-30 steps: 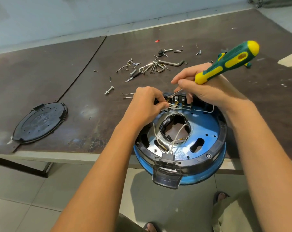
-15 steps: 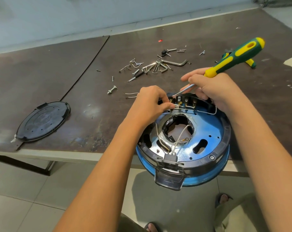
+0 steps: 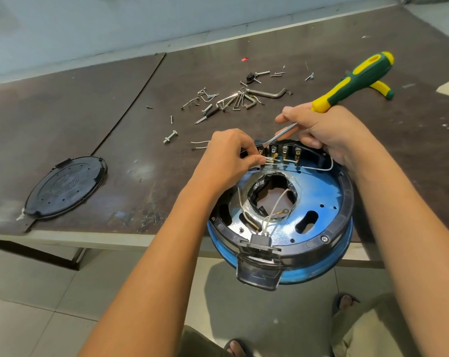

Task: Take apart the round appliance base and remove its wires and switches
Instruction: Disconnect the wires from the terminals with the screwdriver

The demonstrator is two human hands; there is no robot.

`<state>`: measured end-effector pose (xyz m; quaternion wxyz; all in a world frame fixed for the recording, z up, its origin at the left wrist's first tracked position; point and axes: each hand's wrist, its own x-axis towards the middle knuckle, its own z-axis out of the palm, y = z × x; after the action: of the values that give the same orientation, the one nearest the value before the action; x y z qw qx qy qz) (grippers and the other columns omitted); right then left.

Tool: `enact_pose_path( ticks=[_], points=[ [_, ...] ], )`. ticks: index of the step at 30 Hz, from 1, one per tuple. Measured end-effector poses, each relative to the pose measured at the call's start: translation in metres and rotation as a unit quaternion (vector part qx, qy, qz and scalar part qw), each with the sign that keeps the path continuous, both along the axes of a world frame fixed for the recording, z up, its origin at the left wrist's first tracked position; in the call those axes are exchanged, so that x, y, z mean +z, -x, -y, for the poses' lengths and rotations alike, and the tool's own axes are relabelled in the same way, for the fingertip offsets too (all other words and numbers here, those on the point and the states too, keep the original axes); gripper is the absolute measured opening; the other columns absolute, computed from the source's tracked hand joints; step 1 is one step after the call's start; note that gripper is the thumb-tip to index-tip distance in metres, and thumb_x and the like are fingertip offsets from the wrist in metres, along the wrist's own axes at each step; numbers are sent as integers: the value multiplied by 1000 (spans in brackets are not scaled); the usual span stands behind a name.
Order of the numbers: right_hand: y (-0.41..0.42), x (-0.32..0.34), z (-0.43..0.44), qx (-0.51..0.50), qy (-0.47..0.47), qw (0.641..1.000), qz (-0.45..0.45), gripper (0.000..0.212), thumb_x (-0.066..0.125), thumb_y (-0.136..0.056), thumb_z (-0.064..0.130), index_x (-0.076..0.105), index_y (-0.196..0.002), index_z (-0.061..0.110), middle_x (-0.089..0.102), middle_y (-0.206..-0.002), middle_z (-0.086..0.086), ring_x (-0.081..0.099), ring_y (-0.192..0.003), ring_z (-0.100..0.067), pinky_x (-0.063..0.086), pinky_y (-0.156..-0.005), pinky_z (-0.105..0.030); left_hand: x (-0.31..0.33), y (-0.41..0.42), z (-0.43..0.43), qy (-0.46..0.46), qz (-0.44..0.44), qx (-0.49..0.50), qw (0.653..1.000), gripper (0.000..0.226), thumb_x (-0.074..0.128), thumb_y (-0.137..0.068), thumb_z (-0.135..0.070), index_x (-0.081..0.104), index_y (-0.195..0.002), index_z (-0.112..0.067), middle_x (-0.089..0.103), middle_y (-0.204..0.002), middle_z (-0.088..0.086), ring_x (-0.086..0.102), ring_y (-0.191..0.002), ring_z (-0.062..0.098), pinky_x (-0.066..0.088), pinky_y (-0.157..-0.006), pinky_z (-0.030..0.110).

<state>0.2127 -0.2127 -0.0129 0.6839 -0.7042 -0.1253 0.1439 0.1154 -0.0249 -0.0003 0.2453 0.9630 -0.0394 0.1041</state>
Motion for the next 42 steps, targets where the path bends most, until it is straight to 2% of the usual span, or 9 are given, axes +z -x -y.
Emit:
enact_pose_path(
  ticks=[10,19,22,26,29,31,33,38,42],
  points=[
    [11,3,4,14,-18,998,59,16,62,-101,25,70,-104,12,78,-84,-12,46,-43,-9,36,-43,-19,1,0,0,11,-1,3,1000,22,79,-81,-34,78,-77,-13,71,-94,1,62,-92,14,49,-86,36],
    [25,12,7,27,16,983,180,21,64,-100,19,70,-106,0,76,-87,-18,52,-43,-14,51,-55,-19,2,1,1,12,-1,9,1000,20,80,-81,-34,78,-76,-14,72,-93,0,63,-92,12,46,-82,27],
    [29,14,5,42,40,974,221,19,62,-102,22,70,-101,5,76,-81,-16,59,-47,-12,53,-66,-20,3,1,2,15,-1,10,1000,19,80,-80,-33,78,-77,-14,72,-94,1,63,-93,14,48,-84,32],
    [28,11,5,47,56,969,236,16,61,-103,22,71,-98,10,65,-53,-6,76,-74,-16,56,-80,-24,3,1,0,22,0,8,1000,19,80,-81,-33,78,-77,-14,71,-94,1,62,-93,14,48,-85,35],
    [27,10,4,34,45,970,235,16,61,-102,21,71,-97,9,65,-55,-13,74,-68,-13,54,-72,-20,2,0,-1,23,3,4,1000,19,79,-81,-33,78,-77,-14,71,-95,1,62,-93,14,49,-83,34],
    [26,10,4,25,45,971,233,16,62,-102,20,70,-97,8,67,-61,-22,72,-61,-12,56,-69,-26,1,0,-1,23,2,6,1000,19,79,-81,-33,78,-79,-15,71,-96,1,62,-94,13,49,-83,32],
    [26,10,4,28,57,970,237,16,63,-101,23,70,-96,10,67,-58,-12,73,-62,-22,59,-70,-34,1,-1,-1,22,0,7,1000,19,79,-81,-34,79,-79,-15,71,-99,1,62,-96,14,48,-86,33],
    [27,10,4,35,30,968,247,21,63,-102,26,69,-97,6,74,-78,-19,61,-45,-12,50,-58,-16,1,-1,0,19,-1,8,1000,19,79,-81,-34,79,-80,-16,70,-100,1,62,-96,14,49,-86,34],
    [26,10,6,47,27,969,242,21,63,-102,25,69,-95,7,77,-83,-10,57,-44,-15,50,-56,-17,0,-1,0,26,1,10,1000,21,80,-80,-35,79,-78,-14,71,-97,2,63,-94,16,49,-88,40]
  ],
)
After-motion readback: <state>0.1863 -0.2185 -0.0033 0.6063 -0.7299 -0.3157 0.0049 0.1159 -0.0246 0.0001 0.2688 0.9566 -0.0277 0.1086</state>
